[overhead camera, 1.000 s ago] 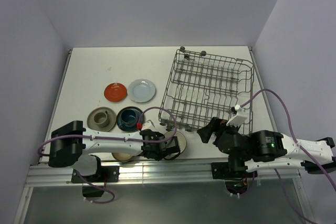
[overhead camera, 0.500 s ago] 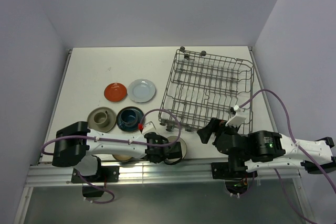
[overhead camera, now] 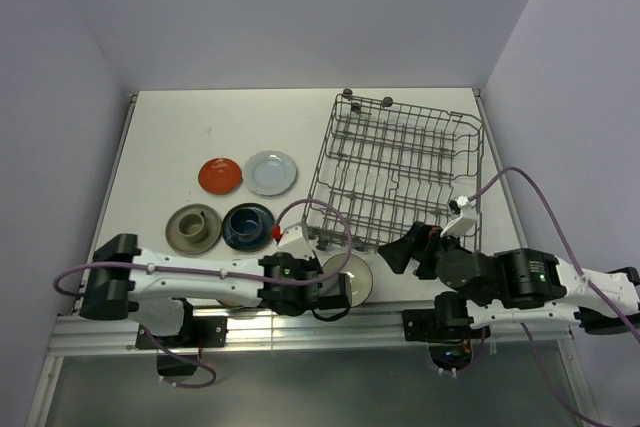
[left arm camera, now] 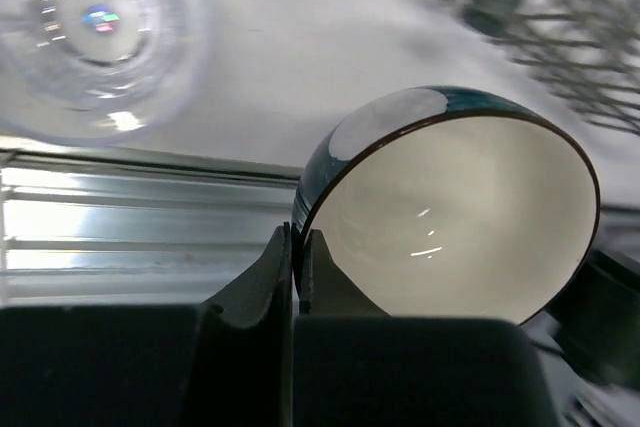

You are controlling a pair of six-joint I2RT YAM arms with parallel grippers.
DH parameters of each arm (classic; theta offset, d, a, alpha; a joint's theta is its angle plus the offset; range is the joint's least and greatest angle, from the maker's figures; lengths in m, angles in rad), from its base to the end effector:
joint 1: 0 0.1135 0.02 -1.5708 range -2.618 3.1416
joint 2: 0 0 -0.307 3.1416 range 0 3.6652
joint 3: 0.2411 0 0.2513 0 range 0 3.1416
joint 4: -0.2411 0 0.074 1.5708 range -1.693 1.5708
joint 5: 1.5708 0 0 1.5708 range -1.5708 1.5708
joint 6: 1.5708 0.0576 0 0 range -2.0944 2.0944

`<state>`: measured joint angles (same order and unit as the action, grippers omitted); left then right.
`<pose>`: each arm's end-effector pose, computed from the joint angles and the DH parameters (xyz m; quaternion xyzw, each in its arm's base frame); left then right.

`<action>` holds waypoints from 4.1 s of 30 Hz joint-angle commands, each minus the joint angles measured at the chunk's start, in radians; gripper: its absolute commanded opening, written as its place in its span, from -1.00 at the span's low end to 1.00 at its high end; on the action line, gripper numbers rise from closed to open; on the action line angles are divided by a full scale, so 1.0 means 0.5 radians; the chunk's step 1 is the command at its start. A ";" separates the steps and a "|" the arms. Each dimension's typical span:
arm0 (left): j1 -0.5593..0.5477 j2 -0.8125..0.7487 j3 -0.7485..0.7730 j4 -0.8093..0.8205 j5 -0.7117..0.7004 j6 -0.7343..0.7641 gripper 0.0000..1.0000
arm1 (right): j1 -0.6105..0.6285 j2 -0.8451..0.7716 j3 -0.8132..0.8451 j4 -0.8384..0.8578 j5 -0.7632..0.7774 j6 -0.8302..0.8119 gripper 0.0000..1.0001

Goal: Load the mixed dishes into the dish rack

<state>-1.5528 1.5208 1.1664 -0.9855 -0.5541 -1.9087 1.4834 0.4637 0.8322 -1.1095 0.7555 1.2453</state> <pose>0.0354 -0.2819 0.2720 -0.2001 0.9348 -0.1527 0.2506 0.0426 0.0334 0.3164 0.0466 0.8623 0.2975 0.4072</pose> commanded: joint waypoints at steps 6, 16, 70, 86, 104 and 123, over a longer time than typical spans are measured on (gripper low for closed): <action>0.154 -0.748 -0.154 1.014 0.080 0.987 -1.00 | 0.009 -0.301 -0.044 0.669 -0.176 -0.463 0.99; 0.449 -1.348 -0.722 1.517 0.455 1.222 -1.00 | 0.006 -0.176 -0.075 1.053 -0.462 -0.552 0.99; 0.476 -1.314 -0.673 1.643 0.550 1.621 -1.00 | 0.006 -0.074 -0.213 1.345 -0.532 -0.383 -0.23; 0.513 -1.142 -0.520 1.514 0.556 1.621 -0.38 | 0.009 -0.108 -0.207 1.326 -0.400 -0.429 -1.00; 0.648 -1.241 -0.566 1.342 0.489 1.559 0.25 | 0.000 -0.016 -0.039 1.005 -0.125 -0.389 -1.00; 0.716 -1.185 -0.464 0.984 0.280 1.569 0.23 | -1.613 0.925 0.615 0.765 -0.514 -1.220 -1.00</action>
<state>-1.1988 0.9482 0.8810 -0.4606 -0.3729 -1.1408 0.7689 0.8371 1.0298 -0.7593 0.4900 0.7509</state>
